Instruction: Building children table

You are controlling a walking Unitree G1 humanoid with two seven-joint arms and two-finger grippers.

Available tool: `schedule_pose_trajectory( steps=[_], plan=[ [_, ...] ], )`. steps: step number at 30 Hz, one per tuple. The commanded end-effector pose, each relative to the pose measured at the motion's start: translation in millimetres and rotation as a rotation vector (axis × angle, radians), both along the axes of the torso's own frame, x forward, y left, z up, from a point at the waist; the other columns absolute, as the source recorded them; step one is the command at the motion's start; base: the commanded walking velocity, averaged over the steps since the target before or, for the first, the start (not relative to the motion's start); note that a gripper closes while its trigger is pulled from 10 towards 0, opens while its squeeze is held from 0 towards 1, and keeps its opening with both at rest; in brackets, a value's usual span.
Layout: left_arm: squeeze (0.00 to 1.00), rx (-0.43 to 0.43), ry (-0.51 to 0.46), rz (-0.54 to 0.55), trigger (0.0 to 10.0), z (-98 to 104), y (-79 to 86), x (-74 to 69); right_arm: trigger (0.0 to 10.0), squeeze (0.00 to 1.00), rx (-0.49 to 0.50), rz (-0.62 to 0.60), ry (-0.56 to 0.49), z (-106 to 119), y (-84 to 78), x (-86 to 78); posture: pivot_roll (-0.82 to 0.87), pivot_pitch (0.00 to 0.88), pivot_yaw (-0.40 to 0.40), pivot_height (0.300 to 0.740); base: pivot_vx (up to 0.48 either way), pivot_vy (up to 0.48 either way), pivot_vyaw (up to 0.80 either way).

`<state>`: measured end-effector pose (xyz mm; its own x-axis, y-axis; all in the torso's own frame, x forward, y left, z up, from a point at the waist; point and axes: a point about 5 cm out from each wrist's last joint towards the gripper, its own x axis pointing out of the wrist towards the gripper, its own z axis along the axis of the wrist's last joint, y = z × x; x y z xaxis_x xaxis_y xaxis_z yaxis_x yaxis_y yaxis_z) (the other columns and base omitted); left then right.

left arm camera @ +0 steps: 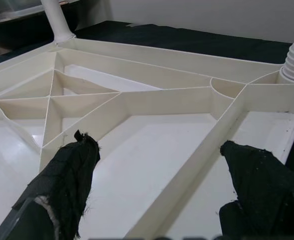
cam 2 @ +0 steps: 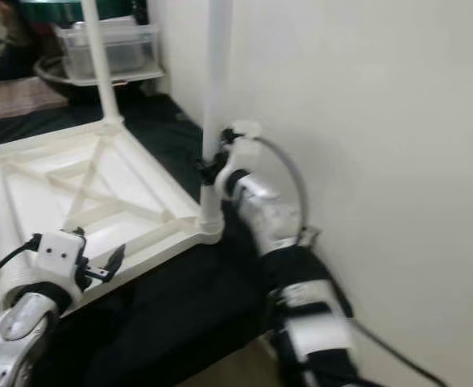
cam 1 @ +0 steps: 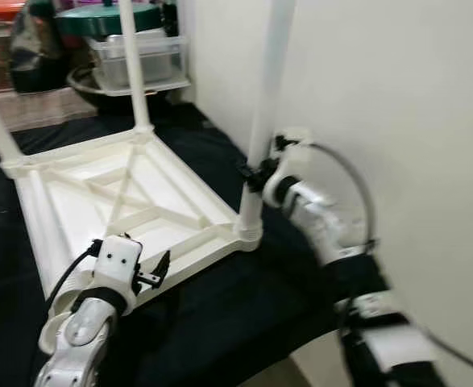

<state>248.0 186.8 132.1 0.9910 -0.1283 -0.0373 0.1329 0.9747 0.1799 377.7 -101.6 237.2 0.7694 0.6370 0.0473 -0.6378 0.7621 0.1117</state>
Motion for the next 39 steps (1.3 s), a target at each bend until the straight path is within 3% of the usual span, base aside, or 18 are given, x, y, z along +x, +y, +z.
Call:
schedule_pose_trajectory(
  steps=[1, 3, 4, 6, 7, 11, 13, 14, 15, 16, 25, 27, 29, 30, 32, 35, 36, 39],
  plan=[
    [0.00, -0.019, 0.010, -0.009, 10.0, -2.8, -0.5, 0.1, 10.0, 0.00, 0.022, 0.135, -0.055, 9.9, 9.2, -5.9, 0.06, 0.000, -0.064, 0.740, 0.000, 0.000, 0.00],
    [0.00, -0.018, 0.009, -0.012, 10.0, -3.0, 0.0, 0.0, 10.0, 0.00, -0.019, 0.368, -0.105, 7.3, 6.2, -19.6, 0.08, 0.000, -0.071, 0.740, 0.000, 0.000, 0.00],
    [0.00, -0.018, 0.009, -0.012, 10.0, -3.0, 0.0, 0.0, 10.0, 0.00, -0.019, 0.368, -0.105, 7.3, 6.2, -19.6, 0.08, 0.000, -0.071, 0.740, 0.000, 0.000, 0.00],
    [0.00, -0.019, 0.007, -0.015, 10.0, -3.1, 0.6, 0.5, 10.0, 0.00, -0.070, 0.556, -0.109, -0.9, 7.0, -31.7, 0.09, 0.000, -0.077, 0.740, 0.000, 0.000, 0.00],
    [0.00, -0.019, 0.007, -0.015, 10.0, -3.1, 0.6, 0.5, 10.0, 0.00, -0.070, 0.556, -0.109, -0.9, 7.0, -31.7, 0.09, 0.000, -0.077, 0.740, 0.000, 0.000, 0.00],
    [0.00, -0.035, 0.003, -0.013, 10.0, -2.6, 3.0, -0.3, 10.0, 0.00, -0.111, 0.781, -0.072, -20.0, 22.8, -47.7, 0.12, 0.000, -0.090, 0.740, 0.000, 0.000, 0.00],
    [0.00, -0.037, 0.003, -0.012, 10.0, -2.6, 3.5, -0.6, 10.0, 0.00, -0.120, 0.804, -0.070, -23.3, 26.9, -49.3, 0.12, 0.000, -0.090, 0.740, 0.000, 0.000, 0.00],
    [0.00, -0.038, 0.004, -0.012, 10.0, -2.5, 3.7, -1.1, 6.2, 0.00, -0.118, 0.799, -0.070, -24.5, 29.4, -46.9, 0.12, 0.000, -0.094, 0.740, 0.000, 0.000, 0.00],
    [0.00, -0.038, 0.004, -0.012, 10.0, -2.5, 3.7, -1.1, 6.2, 0.00, -0.118, 0.799, -0.070, -24.5, 29.4, -46.9, 0.12, 0.000, -0.094, 0.740, 0.000, 0.000, 0.00],
    [0.00, -0.041, 0.004, -0.013, 10.0, -2.3, 3.8, -1.9, 0.0, 0.00, -0.084, 0.744, -0.071, -22.2, 30.2, -39.5, 0.12, 0.000, -0.096, 0.740, 0.000, 0.000, 0.00],
    [0.00, -0.053, 0.003, -0.019, 10.0, -2.0, 2.2, -2.8, 0.0, 0.00, 0.037, 0.531, -0.123, -10.4, 21.3, -25.5, 0.10, 0.000, -0.090, 0.740, 0.000, 0.000, 0.00],
    [0.00, -0.058, 0.003, -0.026, 10.0, -1.9, 0.4, -2.5, 0.0, 0.00, 0.053, 0.184, -0.065, -18.3, 9.0, -10.4, 0.10, 0.000, -0.091, 0.740, 0.000, 0.000, 0.00],
    [0.00, -0.058, 0.003, -0.026, 10.0, -1.9, 0.4, -2.5, 0.0, 0.00, 0.053, 0.184, -0.065, -18.3, 9.0, -10.4, 0.10, 0.000, -0.091, 0.740, 0.000, 0.000, 0.00],
    [0.00, -0.059, 0.003, -0.028, 10.0, -1.9, -0.1, -2.3, 0.0, 0.00, 0.001, -0.097, 0.001, -31.7, -5.0, -3.9, 0.10, 0.000, -0.090, 0.740, 0.000, 0.000, 0.00],
    [0.00, -0.059, 0.004, -0.029, 10.0, -2.1, -0.4, -1.7, 0.0, 0.00, -0.097, -0.427, 0.071, -56.5, -19.4, -13.5, 0.09, 0.000, -0.084, 0.740, 0.000, 0.000, 0.00],
    [0.00, -0.047, 0.010, -0.028, 10.0, -2.8, -0.6, -0.6, 0.0, 0.00, -0.144, -0.482, 0.074, -71.9, -7.9, -31.8, 0.08, 0.000, -0.073, 0.740, 0.000, 0.000, 0.00],
    [0.00, -0.040, 0.017, -0.030, 10.0, -3.8, -1.2, 0.9, 0.0, 0.00, -0.155, -0.447, 0.119, -84.8, 7.0, -40.8, 0.09, 0.000, -0.073, 0.740, 0.000, 0.000, 0.00],
    [0.00, -0.038, 0.022, -0.036, 10.0, -4.7, -2.0, 2.5, 0.0, 0.00, -0.160, -0.405, 0.164, -90.8, 21.3, -42.6, 0.08, 0.000, -0.070, 0.740, 0.000, 0.000, 0.00]
  ],
)
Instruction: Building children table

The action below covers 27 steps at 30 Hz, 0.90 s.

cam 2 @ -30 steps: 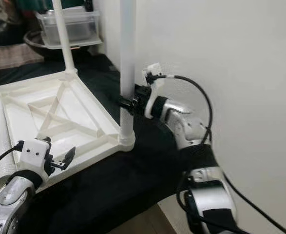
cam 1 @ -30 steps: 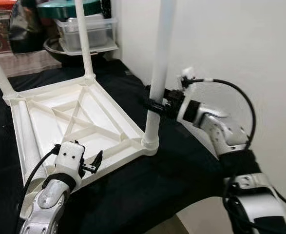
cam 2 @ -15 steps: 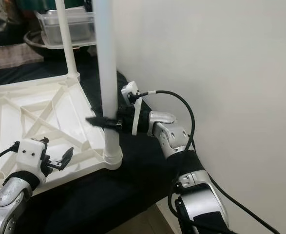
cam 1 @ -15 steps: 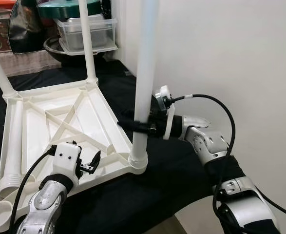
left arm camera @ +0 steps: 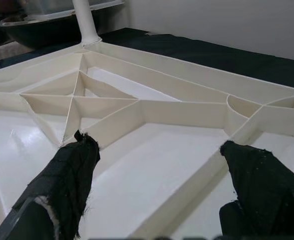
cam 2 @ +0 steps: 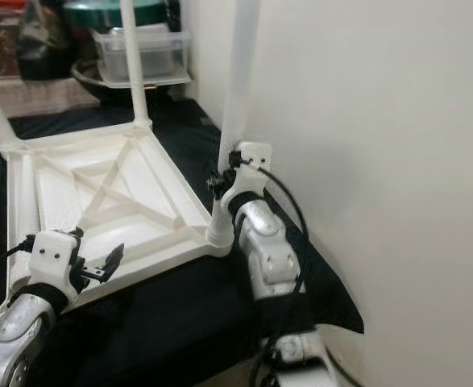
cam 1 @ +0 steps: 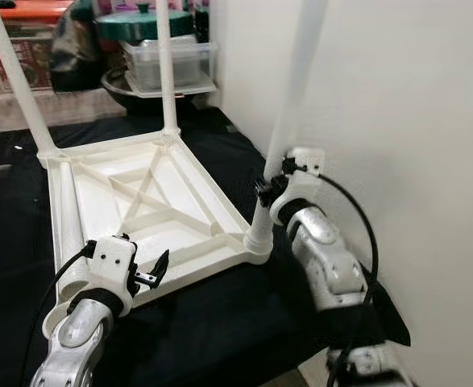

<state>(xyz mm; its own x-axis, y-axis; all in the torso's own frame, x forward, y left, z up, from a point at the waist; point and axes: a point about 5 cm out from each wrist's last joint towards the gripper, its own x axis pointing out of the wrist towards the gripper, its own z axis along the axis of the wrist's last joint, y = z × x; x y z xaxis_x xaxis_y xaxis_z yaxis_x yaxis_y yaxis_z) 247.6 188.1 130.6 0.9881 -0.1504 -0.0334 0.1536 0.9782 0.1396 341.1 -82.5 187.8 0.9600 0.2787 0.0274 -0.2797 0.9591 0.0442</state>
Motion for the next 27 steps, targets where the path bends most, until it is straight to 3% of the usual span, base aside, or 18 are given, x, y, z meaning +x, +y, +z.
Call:
schedule_pose_trajectory(
  steps=[1, 2, 3, 5, 7, 8, 10, 11, 14, 19, 21, 22, 26, 27],
  plan=[
    [0.00, 0.003, 0.020, -0.016, 10.0, -3.3, -3.3, 3.0, 0.0, 0.00, -0.052, -0.002, 0.191, -41.4, 2.2, -6.0, 0.08, 0.000, -0.070, 0.740, 0.000, 0.000, 0.00],
    [0.00, 0.003, 0.021, -0.017, 10.0, -3.5, -3.4, 3.3, 0.0, 0.00, -0.044, -0.014, 0.187, -38.5, 6.1, -4.9, 0.08, 0.000, -0.070, 0.740, 0.000, 0.000, 0.00],
    [0.00, 0.003, 0.022, -0.018, 10.0, -3.8, -3.7, 3.7, 10.0, 0.00, -0.056, 0.031, 0.188, -34.5, 13.0, -2.4, 0.09, 0.000, -0.071, 0.740, 0.000, 0.000, 0.00],
    [0.00, 0.004, 0.022, -0.016, 10.0, -4.0, -3.6, 3.8, 10.0, 0.00, 0.024, 0.041, 0.107, -14.5, 15.5, 1.2, 0.09, 0.000, -0.072, 0.740, 0.000, 0.000, 0.00],
    [0.00, 0.004, 0.022, -0.016, 10.0, -4.0, -3.6, 3.8, 10.0, 0.00, 0.024, 0.041, 0.107, -14.5, 15.5, 1.2, 0.09, 0.000, -0.072, 0.740, 0.000, 0.000, 0.00],
    [0.00, 0.003, 0.021, -0.014, 10.0, -4.0, -3.1, 3.6, 10.0, 1.00, 0.046, 0.071, 0.085, -5.7, 15.5, 2.4, 0.09, 0.000, -0.077, 0.740, 0.000, 0.000, 0.00],
    [0.00, 0.000, 0.019, -0.012, 10.0, -4.0, -2.3, 3.3, 10.0, 1.00, 0.077, 0.284, -0.004, 18.9, 16.1, 6.1, 0.09, 0.000, -0.077, 0.740, 0.000, 0.000, 0.00],
    [0.00, -0.001, 0.019, -0.012, 10.0, -4.1, -1.8, 3.2, 10.0, 0.00, 0.074, 0.445, -0.073, 31.6, 17.0, 3.7, 0.08, 0.000, -0.072, 0.740, 0.000, 0.000, 0.00],
    [0.00, -0.001, 0.019, -0.017, 10.0, -4.1, -2.6, 4.2, 10.0, 0.00, -0.020, 0.759, -0.166, 41.5, 11.1, -5.1, 0.08, 0.000, -0.075, 0.740, 0.000, 0.000, 0.00],
    [0.00, -0.001, 0.018, -0.022, 10.0, -4.1, -3.5, 4.8, 10.0, 0.00, -0.037, 0.898, -0.097, 35.1, 4.4, -7.6, 0.09, 0.000, -0.078, 0.740, 0.000, 0.000, 0.00],
    [0.00, 0.000, 0.019, -0.025, 10.0, -4.1, -3.7, 4.8, 10.0, 0.00, -0.081, 1.204, -0.025, 22.6, 0.9, -29.1, 0.11, 0.000, -0.095, 0.740, 0.000, 0.000, 0.00],
    [0.00, 0.001, 0.020, -0.025, 10.0, -4.3, -3.8, 4.6, 10.0, 0.00, -0.101, 1.289, -0.002, 17.0, 3.3, -35.4, 0.11, 0.000, -0.095, 0.740, 0.000, 0.000, 0.00],
    [0.00, 0.001, 0.021, -0.025, 10.0, -4.4, -3.7, 4.4, 10.0, 0.00, -0.115, 1.331, 0.003, 13.0, 6.8, -38.8, 0.11, 0.000, -0.095, 0.740, 0.000, 0.000, 0.00],
    [0.00, 0.001, 0.022, -0.021, 10.0, -4.5, -3.2, 3.4, 0.0, 0.00, -0.092, 1.250, -0.020, 12.8, 16.3, -30.3, 0.13, 0.000, -0.105, 0.740, 0.000, 0.000, 0.00]
  ],
)
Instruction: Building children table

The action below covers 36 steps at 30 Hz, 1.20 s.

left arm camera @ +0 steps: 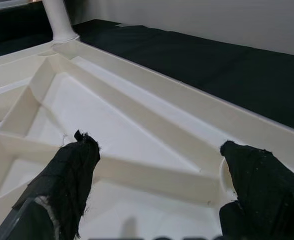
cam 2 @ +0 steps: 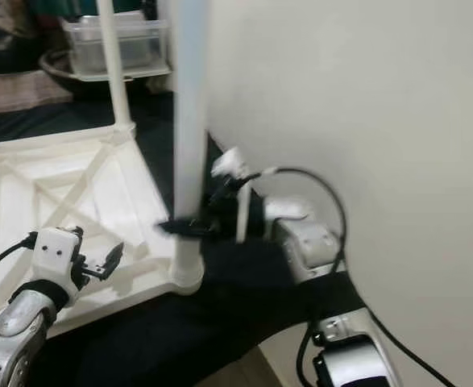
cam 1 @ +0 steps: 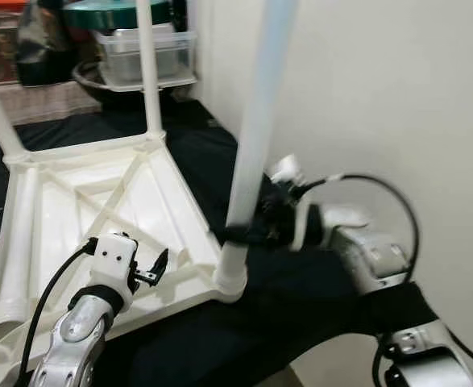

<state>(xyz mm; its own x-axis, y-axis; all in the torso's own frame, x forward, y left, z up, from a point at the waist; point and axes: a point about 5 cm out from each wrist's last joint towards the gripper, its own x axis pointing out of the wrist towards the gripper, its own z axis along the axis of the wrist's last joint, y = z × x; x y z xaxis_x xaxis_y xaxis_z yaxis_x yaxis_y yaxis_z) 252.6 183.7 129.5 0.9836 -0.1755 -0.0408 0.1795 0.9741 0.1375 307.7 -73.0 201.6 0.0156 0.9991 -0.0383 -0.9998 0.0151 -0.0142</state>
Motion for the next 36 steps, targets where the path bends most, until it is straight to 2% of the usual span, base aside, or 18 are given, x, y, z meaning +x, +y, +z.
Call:
schedule_pose_trajectory(
  steps=[1, 5, 6, 8, 10, 11, 12, 14, 16, 17, 20, 24, 25, 26, 27, 34, 35, 36],
  plan=[
    [0.00, 0.002, 0.014, 0.004, 10.0, -3.3, 1.2, -1.6, 0.0, 0.00, 0.009, -0.022, -0.009, -0.9, 6.8, 3.0, 0.13, 0.000, -0.105, 0.740, 0.000, 0.000, 0.00],
    [0.00, 0.001, 0.015, 0.008, 10.0, -3.2, 2.0, -3.0, 0.0, 0.00, 0.038, -0.203, -0.003, -2.2, 15.3, 23.5, 0.13, 0.000, -0.106, 0.740, 0.000, 0.000, 0.00],
    [0.00, 0.000, 0.015, 0.009, 10.0, -3.1, 2.0, -3.6, 0.0, 0.00, 0.022, -0.447, 0.013, -5.3, 12.4, 43.6, 0.13, 0.000, -0.107, 0.740, 0.000, 0.000, 0.00],
    [0.00, 0.000, 0.015, 0.009, 10.0, -3.1, 2.0, -3.6, 0.0, 0.00, 0.022, -0.447, 0.013, -5.3, 12.4, 43.6, 0.13, 0.000, -0.107, 0.740, 0.000, 0.000, 0.00],
    [0.00, -0.003, 0.012, 0.008, 10.0, -2.8, 0.8, -3.8, 0.0, 0.00, -0.014, -1.090, 0.070, -18.7, -24.4, 72.6, 0.11, 0.000, -0.103, 0.740, 0.000, 0.000, 0.00],
    [0.00, -0.003, 0.012, 0.008, 10.0, -2.8, 0.8, -3.8, 0.0, 0.00, -0.014, -1.090, 0.070, -18.7, -24.4, 72.6, 0.11, 0.000, -0.103, 0.740, 0.000, 0.000, 0.00],
    [0.00, -0.004, 0.011, 0.007, 10.0, -2.6, 0.1, -3.6, 0.0, 0.00, -0.024, -1.290, 0.084, -24.3, -42.2, 74.1, 0.11, 0.000, -0.103, 0.740, 0.000, 0.000, 0.00],
    [0.00, -0.006, 0.009, 0.005, 10.0, -2.3, -1.5, -3.0, 0.0, 0.00, -0.037, -1.398, 0.085, -34.6, -47.3, 63.1, 0.11, 0.000, -0.100, 0.740, 0.000, 0.000, 0.00],
    [0.00, -0.007, 0.006, 0.005, 10.0, -2.0, -2.2, -2.5, 0.0, 0.00, -0.078, -1.367, 0.096, -45.5, -35.4, 48.6, 0.11, 0.000, -0.101, 0.740, 0.000, 0.000, 0.00],
    [0.00, -0.008, 0.004, 0.004, 10.0, -1.8, -3.2, -1.8, 10.0, 0.00, -0.067, -1.299, 0.103, -48.1, -20.8, 36.4, 0.09, 0.000, -0.087, 0.740, 0.000, 0.000, 0.00],
    [0.00, -0.013, -0.001, 0.001, 10.0, -1.2, -2.8, -1.6, 10.0, 0.00, 0.020, -1.138, 0.084, -41.0, 3.3, 22.7, 0.08, 0.000, -0.081, 0.740, 0.000, 0.000, 0.00],
    [0.00, -0.018, -0.002, -0.002, 10.0, -0.9, -2.2, -1.6, 10.0, 0.00, 0.094, -1.088, 0.087, -34.4, 7.1, 21.5, 0.08, 0.000, -0.079, 0.740, 0.000, 0.000, 0.00],
    [0.00, -0.024, -0.006, -0.005, 10.0, -0.3, -1.8, -1.8, 10.0, 1.00, 0.147, -1.019, 0.079, -26.0, 9.6, 24.6, 0.08, 0.000, -0.083, 0.740, 0.000, 0.000, 0.00],
    [0.00, -0.029, -0.011, -0.006, 10.0, 0.4, -1.4, -1.8, 10.0, 0.02, 0.183, -0.852, 0.078, -13.8, 11.7, 27.1, 0.08, 0.000, -0.086, 0.740, 0.000, 0.000, 0.00],
    [0.00, -0.029, -0.011, -0.006, 10.0, 0.4, -1.4, -1.8, 10.0, 0.02, 0.183, -0.852, 0.078, -13.8, 11.7, 27.1, 0.08, 0.000, -0.086, 0.740, 0.000, 0.000, 0.00],
    [0.00, -0.034, -0.019, -0.006, 10.0, 1.7, -0.7, -1.5, 10.0, 0.00, 0.124, -0.280, -0.005, 20.4, 0.0, 14.8, 0.10, 0.000, -0.098, 0.740, 0.000, 0.000, 0.00],
    [0.00, -0.034, -0.019, -0.007, 10.0, 1.6, -1.0, -1.7, 8.6, 0.00, 0.096, -0.224, -0.024, 19.4, -0.1, 11.5, 0.10, 0.000, -0.105, 0.740, 0.000, 0.000, 0.00],
    [0.00, -0.034, -0.019, -0.007, 10.0, 1.6, -1.0, -1.7, 8.6, 0.00, 0.096, -0.224, -0.024, 19.4, -0.1, 11.5, 0.10, 0.000, -0.105, 0.740, 0.000, 0.000, 0.00]
  ],
)
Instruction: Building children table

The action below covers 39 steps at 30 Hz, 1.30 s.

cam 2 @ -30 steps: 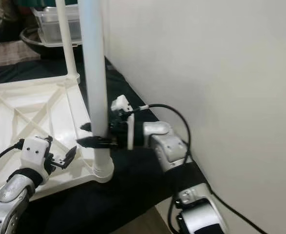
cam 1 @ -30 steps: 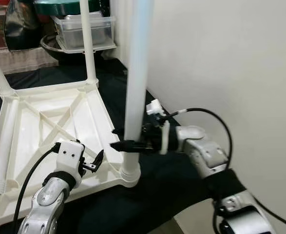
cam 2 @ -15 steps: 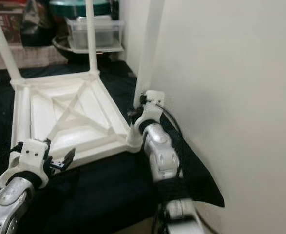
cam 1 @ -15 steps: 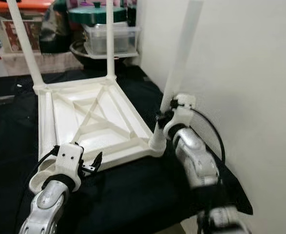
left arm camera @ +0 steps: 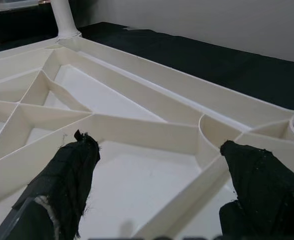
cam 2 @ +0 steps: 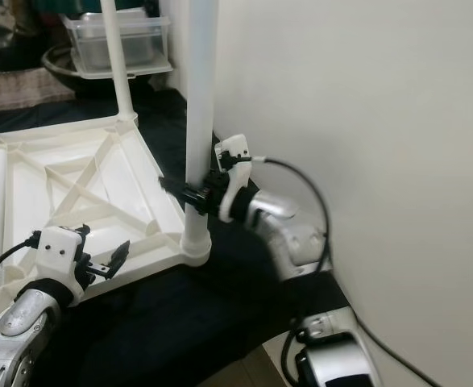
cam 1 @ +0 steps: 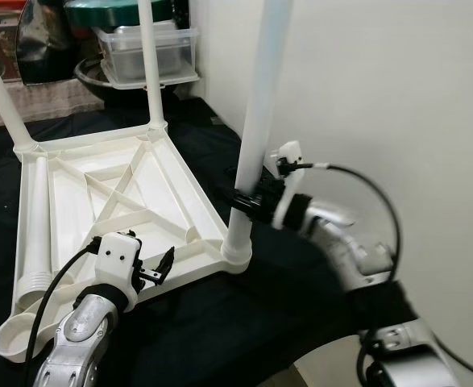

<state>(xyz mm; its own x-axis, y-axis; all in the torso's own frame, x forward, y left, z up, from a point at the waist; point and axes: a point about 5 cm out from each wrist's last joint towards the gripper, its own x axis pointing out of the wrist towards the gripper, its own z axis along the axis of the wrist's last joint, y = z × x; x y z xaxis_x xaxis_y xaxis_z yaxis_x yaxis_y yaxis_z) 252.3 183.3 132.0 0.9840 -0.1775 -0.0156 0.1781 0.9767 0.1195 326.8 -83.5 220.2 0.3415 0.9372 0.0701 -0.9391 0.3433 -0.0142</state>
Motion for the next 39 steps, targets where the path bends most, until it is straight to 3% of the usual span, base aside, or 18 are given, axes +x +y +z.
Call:
schedule_pose_trajectory(
  steps=[1, 2, 4, 7, 9, 10, 11, 15, 19, 20, 23, 24, 27, 28, 30, 32, 38, 39],
  plan=[
    [0.00, -0.011, 0.002, -0.006, 10.0, -0.9, -0.6, -1.3, 8.6, 0.00, -0.014, 0.109, -0.008, 0.8, 10.3, -7.6, 0.10, 0.000, -0.105, 0.740, 0.000, 0.000, 0.00],
    [0.00, -0.010, 0.003, -0.003, 10.0, -1.4, -0.7, -2.4, 0.0, 0.00, -0.003, 0.118, 0.018, -6.3, 18.1, -6.8, 0.12, 0.000, -0.110, 0.740, 0.000, 0.000, 0.00],
    [0.00, -0.010, 0.004, 0.000, 10.0, -1.6, 0.1, -3.6, 0.0, 0.00, 0.011, -0.006, 0.036, -12.2, 22.2, 2.5, 0.13, 0.000, -0.111, 0.740, 0.000, 0.000, 0.00],
    [0.00, -0.010, 0.004, 0.000, 10.0, -1.6, 0.1, -3.6, 0.0, 0.00, 0.011, -0.006, 0.036, -12.2, 22.2, 2.5, 0.13, 0.000, -0.111, 0.740, 0.000, 0.000, 0.00],
    [0.00, -0.010, 0.005, 0.003, 10.0, -1.7, 2.2, -5.7, 0.0, 0.00, -0.034, -0.662, 0.221, -38.8, 6.2, 39.6, 0.12, 0.000, -0.102, 0.740, 0.000, 0.000, 0.00],
    [0.00, -0.010, 0.005, 0.003, 10.0, -1.7, 2.2, -5.7, 0.0, 0.00, -0.034, -0.662, 0.221, -38.8, 6.2, 39.6, 0.12, 0.000, -0.102, 0.740, 0.000, 0.000, 0.00],
    [0.00, -0.009, 0.005, 0.002, 10.0, -1.6, 2.3, -6.0, 0.0, 0.00, -0.048, -1.058, 0.325, -54.3, -18.2, 44.0, 0.13, 0.000, -0.111, 0.740, 0.000, 0.000, 0.00],
    [0.00, -0.009, 0.003, 0.003, 10.0, -1.3, 0.6, -4.2, 0.0, 0.00, 0.006, -1.153, 0.338, -55.9, -20.4, 26.8, 0.12, 0.000, -0.099, 0.740, 0.000, 0.000, 0.00],
    [0.00, -0.008, 0.001, 0.005, 10.0, -1.2, -1.3, -2.2, 0.0, 0.00, 0.063, -1.106, 0.329, -48.1, -8.5, 15.1, 0.12, 0.000, -0.102, 0.740, 0.000, 0.000, 0.00],
    [0.00, -0.007, 0.001, 0.000, 10.0, -1.1, -1.5, -1.7, 10.0, 0.00, 0.101, -0.899, 0.266, -29.9, 11.3, 14.0, 0.12, 0.000, -0.101, 0.740, 0.000, 0.000, 0.00],
    [0.00, -0.011, 0.001, -0.001, 10.0, -0.9, -0.8, -2.0, 10.0, 0.00, 0.138, -0.795, 0.229, -19.6, 20.3, 12.7, 0.12, 0.000, -0.101, 0.740, 0.000, 0.000, 0.00],
    [0.00, -0.014, 0.000, -0.001, 10.0, -0.8, -0.1, -2.3, 10.0, 1.00, 0.181, -0.696, 0.175, -6.7, 23.1, 11.4, 0.10, 0.000, -0.097, 0.740, 0.000, 0.000, 0.00],
    [0.00, -0.017, -0.001, -0.001, 10.0, -0.4, 0.6, -2.5, 10.0, 1.00, 0.220, -0.537, 0.123, 9.6, 25.8, 7.8, 0.10, 0.000, -0.101, 0.740, 0.000, 0.000, 0.00],
    [0.00, -0.020, -0.004, -0.002, 10.0, 0.5, 0.6, -1.7, 10.0, 0.00, 0.174, -0.274, 0.069, 18.9, 25.7, -2.7, 0.09, 0.000, -0.095, 0.740, 0.000, 0.000, 0.00],
    [0.00, -0.021, -0.005, -0.003, 10.0, 0.8, 0.5, -1.4, 10.0, 0.00, 0.149, -0.169, 0.050, 20.1, 24.6, -8.8, 0.09, 0.000, -0.095, 0.740, 0.000, 0.000, 0.00],
    [0.00, -0.021, -0.005, -0.010, 10.0, 0.9, -1.1, -0.2, 10.0, 0.00, 0.081, 0.082, 0.005, 15.0, 15.9, -23.1, 0.10, 0.000, -0.100, 0.740, 0.000, 0.000, 0.00],
    [0.00, -0.021, -0.005, -0.015, 10.0, 1.3, -3.8, 1.2, 10.0, 0.00, 0.015, 0.235, 0.009, 5.2, 9.2, -30.9, 0.11, 0.000, -0.111, 0.740, 0.000, 0.000, 0.00],
    [0.00, -0.021, -0.005, -0.012, 10.0, 0.8, -3.3, -0.3, 4.5, 0.00, -0.008, 0.273, 0.025, -3.1, 10.5, -34.0, 0.12, 0.000, -0.116, 0.740, 0.000, 0.000, 0.00]
  ],
)
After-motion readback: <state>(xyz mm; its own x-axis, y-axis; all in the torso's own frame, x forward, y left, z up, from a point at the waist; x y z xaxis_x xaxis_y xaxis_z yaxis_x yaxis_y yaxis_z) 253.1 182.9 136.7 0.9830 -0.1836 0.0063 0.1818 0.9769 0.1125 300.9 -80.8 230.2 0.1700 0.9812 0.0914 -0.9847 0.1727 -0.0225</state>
